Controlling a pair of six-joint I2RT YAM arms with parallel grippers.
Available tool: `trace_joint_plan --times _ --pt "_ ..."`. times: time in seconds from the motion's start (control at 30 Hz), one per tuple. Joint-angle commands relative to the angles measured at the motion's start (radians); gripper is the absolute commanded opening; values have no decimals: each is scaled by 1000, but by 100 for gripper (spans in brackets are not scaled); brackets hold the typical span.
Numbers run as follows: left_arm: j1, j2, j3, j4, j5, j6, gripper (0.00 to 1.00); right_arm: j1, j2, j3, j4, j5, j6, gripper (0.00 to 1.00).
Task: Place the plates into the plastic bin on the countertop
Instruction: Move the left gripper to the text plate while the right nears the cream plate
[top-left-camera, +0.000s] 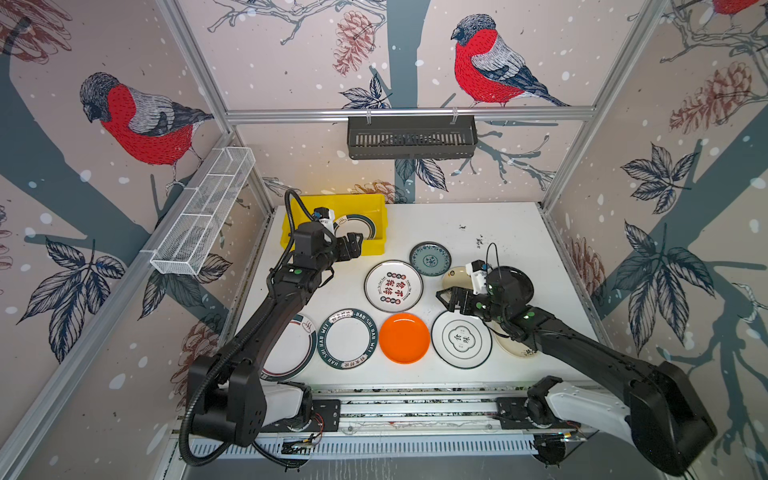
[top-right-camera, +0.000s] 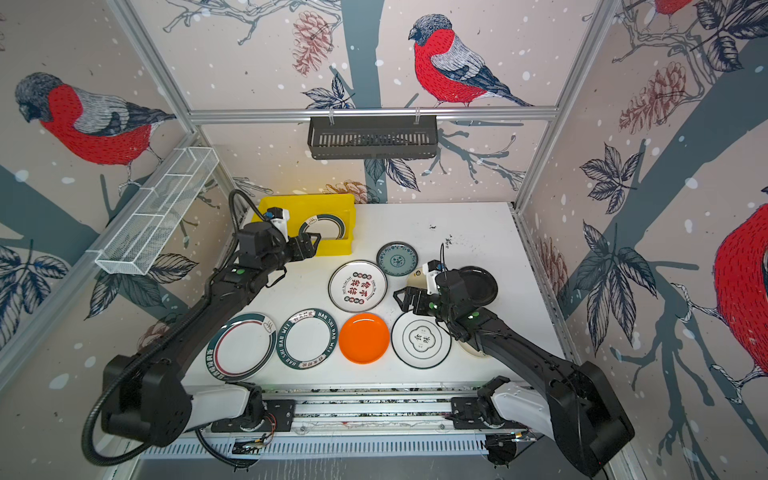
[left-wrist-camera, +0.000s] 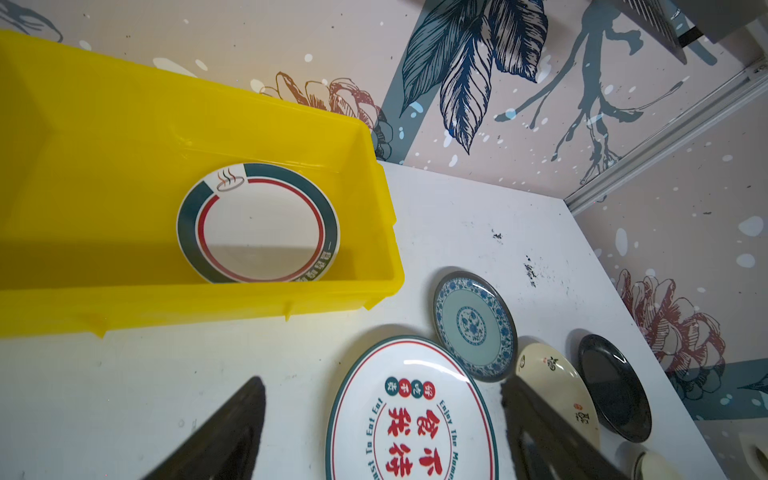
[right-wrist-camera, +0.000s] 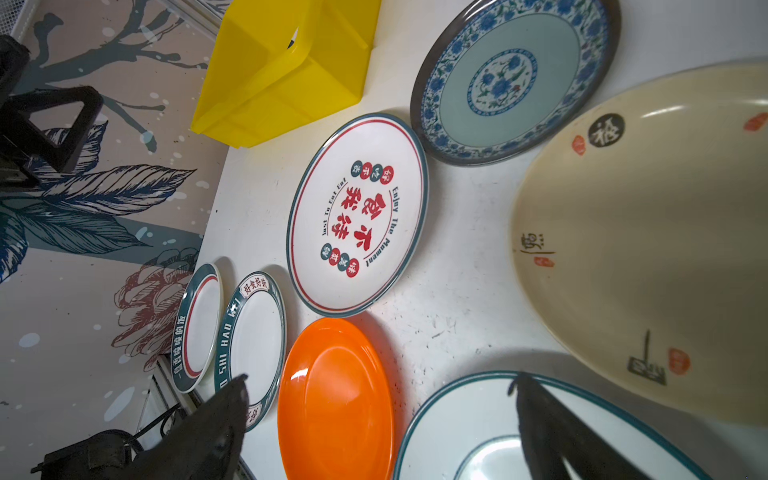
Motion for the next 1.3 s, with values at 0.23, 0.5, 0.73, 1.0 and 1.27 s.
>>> trace_joint_plan --times 0.23,0.5,0.73,1.0,1.27 --pt "-8 -49 -203 70 67 -74 88 45 101 9 129 -9 -6 100" --pt "-8 61 -224 93 163 -74 75 61 65 14 92 19 -14 100" --pt "-10 148 -236 98 172 -75 58 59 -27 11 29 66 -32 100" --pt "-11 230 -237 132 202 -78 53 58 -70 2 9 75 -37 100" --pt "-15 279 -235 151 213 -85 50 57 -86 -15 9 76 -31 100"
